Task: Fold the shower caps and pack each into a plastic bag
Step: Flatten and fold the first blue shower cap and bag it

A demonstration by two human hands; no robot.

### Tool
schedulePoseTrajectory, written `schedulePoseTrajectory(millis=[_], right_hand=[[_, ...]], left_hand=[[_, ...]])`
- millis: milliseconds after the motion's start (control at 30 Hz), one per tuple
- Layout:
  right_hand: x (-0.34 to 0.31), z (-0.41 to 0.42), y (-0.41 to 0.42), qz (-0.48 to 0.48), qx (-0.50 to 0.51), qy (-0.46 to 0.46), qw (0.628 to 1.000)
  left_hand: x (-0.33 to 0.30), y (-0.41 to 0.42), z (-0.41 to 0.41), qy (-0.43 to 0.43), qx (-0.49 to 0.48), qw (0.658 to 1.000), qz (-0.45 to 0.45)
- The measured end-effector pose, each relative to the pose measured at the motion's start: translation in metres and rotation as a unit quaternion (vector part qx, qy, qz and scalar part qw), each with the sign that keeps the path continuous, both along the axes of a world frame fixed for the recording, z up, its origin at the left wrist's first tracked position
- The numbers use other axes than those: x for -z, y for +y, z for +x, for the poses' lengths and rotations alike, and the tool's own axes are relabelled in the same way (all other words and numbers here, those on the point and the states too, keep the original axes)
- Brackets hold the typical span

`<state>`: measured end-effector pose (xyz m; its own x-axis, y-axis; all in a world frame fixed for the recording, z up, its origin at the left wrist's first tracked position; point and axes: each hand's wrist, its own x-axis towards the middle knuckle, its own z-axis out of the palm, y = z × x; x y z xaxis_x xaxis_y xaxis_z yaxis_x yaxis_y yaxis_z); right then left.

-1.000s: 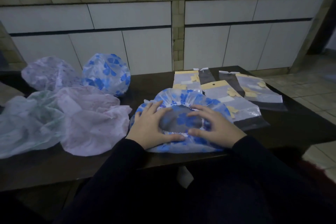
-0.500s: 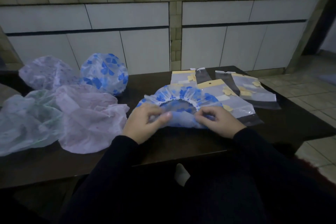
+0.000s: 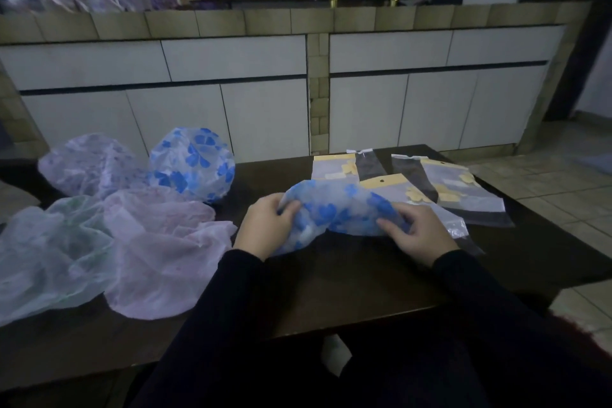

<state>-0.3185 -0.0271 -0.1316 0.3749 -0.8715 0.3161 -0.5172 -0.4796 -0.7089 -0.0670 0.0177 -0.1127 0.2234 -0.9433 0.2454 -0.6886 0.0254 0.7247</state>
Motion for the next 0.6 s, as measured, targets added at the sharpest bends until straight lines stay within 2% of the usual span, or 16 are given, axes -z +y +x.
schedulePoseTrajectory(millis=[133,267,367,467,600], right_hand=[[-0.014,0.006,-0.019,0.003,0.078,-0.066,0.995],[-0.028,0.008,-0.044,0.019,0.175,-0.030,0.984],[-0.031,0.012,-0.053,0.022,0.217,-0.016,0.976],[-0.030,0.016,-0.055,0.024,0.240,0.072,0.968],[-0.029,0.020,-0.052,0.041,0.256,0.232,0.937]], left_hand=[[-0.010,-0.001,-0.002,-0.036,-0.067,0.997,0.009],[-0.002,0.009,-0.007,0.045,-0.031,0.998,-0.006],[0.004,0.013,-0.009,0.006,-0.026,1.000,-0.017],[0.010,0.008,-0.007,-0.046,-0.072,0.996,0.024],[0.012,0.001,-0.008,-0.179,-0.118,0.962,0.167]])
